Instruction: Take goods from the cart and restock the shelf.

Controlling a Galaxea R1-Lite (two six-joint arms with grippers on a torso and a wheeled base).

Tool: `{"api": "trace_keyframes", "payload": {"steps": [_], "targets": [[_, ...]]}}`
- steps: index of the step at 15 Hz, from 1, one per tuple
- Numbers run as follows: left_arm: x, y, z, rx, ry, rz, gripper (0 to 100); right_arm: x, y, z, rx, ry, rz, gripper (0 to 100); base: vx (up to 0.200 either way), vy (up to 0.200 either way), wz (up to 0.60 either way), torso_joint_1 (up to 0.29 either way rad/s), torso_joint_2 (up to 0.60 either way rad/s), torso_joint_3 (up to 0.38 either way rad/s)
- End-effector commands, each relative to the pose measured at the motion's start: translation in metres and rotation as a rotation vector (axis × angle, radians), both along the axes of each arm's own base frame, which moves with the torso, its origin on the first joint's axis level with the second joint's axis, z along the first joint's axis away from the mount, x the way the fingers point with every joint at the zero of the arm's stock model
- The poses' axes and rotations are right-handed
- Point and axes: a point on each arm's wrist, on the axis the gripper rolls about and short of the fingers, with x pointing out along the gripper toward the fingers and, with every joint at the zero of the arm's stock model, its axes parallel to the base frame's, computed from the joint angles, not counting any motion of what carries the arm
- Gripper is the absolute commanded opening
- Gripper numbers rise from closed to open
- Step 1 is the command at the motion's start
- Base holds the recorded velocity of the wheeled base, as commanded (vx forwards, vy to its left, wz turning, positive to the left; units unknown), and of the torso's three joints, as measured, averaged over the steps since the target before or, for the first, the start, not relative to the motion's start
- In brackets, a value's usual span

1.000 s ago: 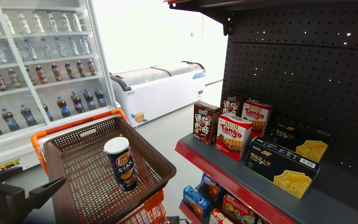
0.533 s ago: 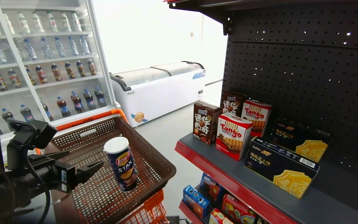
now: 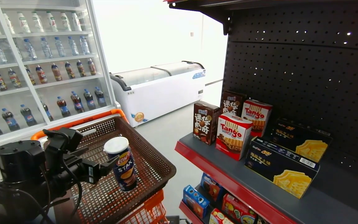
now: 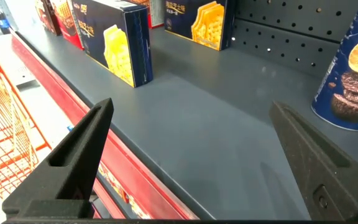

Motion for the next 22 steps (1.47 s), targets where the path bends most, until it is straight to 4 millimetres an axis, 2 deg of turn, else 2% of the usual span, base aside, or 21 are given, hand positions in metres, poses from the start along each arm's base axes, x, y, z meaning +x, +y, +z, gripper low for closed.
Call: {"api": "trace_keyframes", "payload": {"steps": [1,4,9,11,15,17,18,22], "targets": [[0.012,-0.001,-0.027,0.011,0.069,-0.001,100,0.000,0.000,0.000,0.000,0.001,0.000,100,0.000,0.000,0.00,0.000,0.00,0.000],[0.023,-0.002,-0.043,0.009,0.056,0.003,100,0.000,0.000,0.000,0.000,0.001,0.000,100,0.000,0.000,0.00,0.000,0.00,0.000],[0.043,-0.006,-0.055,0.006,0.024,-0.005,100,0.000,0.000,0.000,0.000,0.001,0.000,100,0.000,0.000,0.00,0.000,0.00,0.000],[0.051,-0.011,-0.067,0.009,0.043,-0.019,100,0.000,0.000,0.000,0.000,0.001,0.000,100,0.000,0.000,0.00,0.000,0.00,0.000],[0.062,-0.021,-0.074,0.010,0.039,-0.047,100,0.000,0.000,0.000,0.000,0.001,0.000,100,0.000,0.000,0.00,0.000,0.00,0.000],[0.074,-0.024,-0.072,0.006,0.003,-0.050,100,0.000,0.000,0.000,0.000,-0.001,0.000,100,0.000,0.000,0.00,0.000,0.00,0.000],[0.075,-0.025,-0.073,0.009,0.003,-0.040,0,0.000,0.000,0.000,0.000,0.001,0.000,100,0.000,0.000,0.00,0.000,0.00,0.000],[0.077,-0.026,-0.073,0.072,-0.008,-0.036,0,0.000,0.000,0.000,0.000,0.001,0.000,100,0.000,0.000,0.00,0.000,0.00,0.000]]}}
